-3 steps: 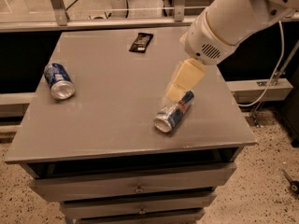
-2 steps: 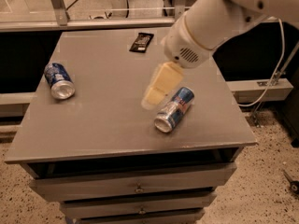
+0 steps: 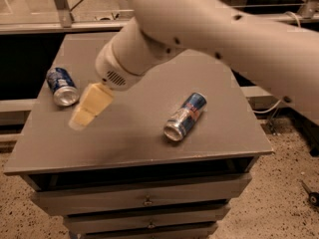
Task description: Move pepsi can near rxbar chocolate
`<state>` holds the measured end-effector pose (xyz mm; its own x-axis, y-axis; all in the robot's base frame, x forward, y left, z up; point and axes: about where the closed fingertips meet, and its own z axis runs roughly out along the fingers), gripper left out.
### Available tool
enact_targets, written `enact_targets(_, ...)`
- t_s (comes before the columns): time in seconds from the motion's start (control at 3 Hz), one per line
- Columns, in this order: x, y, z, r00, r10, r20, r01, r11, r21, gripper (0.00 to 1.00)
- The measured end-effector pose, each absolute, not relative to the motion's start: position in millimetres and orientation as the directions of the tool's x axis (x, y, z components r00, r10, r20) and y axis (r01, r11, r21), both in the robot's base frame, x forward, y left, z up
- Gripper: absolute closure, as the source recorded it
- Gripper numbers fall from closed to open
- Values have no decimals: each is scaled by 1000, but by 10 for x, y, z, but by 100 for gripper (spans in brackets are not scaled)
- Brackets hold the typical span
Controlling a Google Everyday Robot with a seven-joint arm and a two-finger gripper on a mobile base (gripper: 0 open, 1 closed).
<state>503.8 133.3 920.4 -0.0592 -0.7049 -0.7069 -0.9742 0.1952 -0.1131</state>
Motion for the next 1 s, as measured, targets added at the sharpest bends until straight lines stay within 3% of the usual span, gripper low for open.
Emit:
enact_targets(0.67,5323,2342,8883,-65,-636,-769,-965,236,-114,0)
enact_targets(1.0,5608,2522,8744,-69,-634,-770,-951,274,-141,0)
